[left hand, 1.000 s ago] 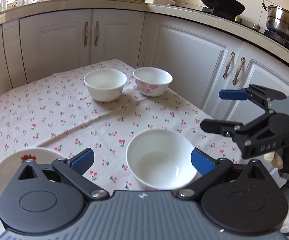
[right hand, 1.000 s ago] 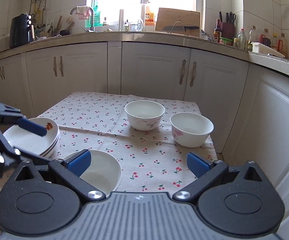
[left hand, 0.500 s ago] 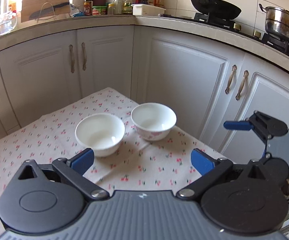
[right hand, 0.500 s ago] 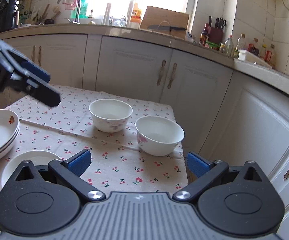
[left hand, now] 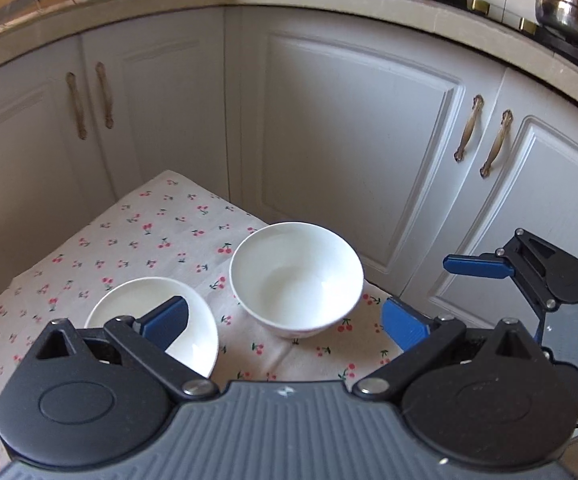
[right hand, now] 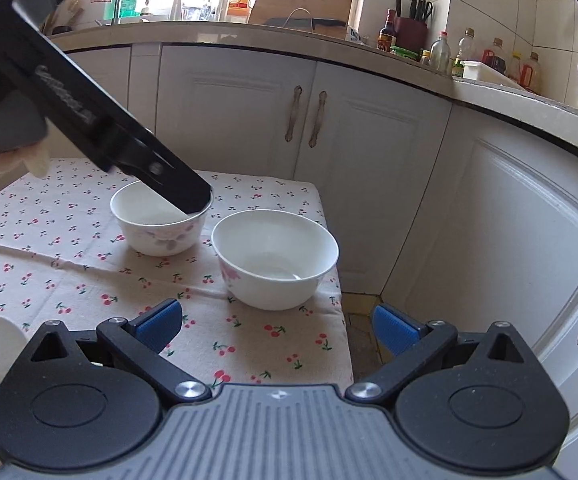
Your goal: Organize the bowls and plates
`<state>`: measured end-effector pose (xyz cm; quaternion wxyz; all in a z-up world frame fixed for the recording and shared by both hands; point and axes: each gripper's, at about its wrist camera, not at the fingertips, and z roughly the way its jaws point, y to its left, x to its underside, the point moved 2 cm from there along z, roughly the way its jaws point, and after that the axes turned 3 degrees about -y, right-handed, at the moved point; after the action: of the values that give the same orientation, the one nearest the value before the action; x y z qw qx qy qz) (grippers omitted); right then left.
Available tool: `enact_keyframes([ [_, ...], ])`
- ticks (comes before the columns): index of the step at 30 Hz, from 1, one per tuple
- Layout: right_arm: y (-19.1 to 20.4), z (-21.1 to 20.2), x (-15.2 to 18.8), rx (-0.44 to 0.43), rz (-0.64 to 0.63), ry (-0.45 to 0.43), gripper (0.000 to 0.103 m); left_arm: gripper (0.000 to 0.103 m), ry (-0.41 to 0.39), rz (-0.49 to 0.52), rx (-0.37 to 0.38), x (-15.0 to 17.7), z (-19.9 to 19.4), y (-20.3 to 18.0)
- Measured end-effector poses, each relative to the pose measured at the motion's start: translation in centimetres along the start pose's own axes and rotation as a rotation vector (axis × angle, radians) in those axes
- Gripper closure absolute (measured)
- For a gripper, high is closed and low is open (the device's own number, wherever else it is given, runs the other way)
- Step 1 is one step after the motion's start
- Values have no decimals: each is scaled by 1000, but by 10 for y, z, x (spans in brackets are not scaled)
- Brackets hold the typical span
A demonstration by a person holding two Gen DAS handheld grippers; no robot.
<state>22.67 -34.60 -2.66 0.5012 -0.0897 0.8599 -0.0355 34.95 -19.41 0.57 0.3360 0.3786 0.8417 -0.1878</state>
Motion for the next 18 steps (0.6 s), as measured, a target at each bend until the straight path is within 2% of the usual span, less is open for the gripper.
enact_keyframes([
  [7, -10, 31, 2, -73, -1, 32, 0, 1, 67, 10, 27, -13, 47, 8],
  [18, -14, 61, 0, -127, -31, 24, 0, 3, 123, 53, 57, -19, 84, 12],
])
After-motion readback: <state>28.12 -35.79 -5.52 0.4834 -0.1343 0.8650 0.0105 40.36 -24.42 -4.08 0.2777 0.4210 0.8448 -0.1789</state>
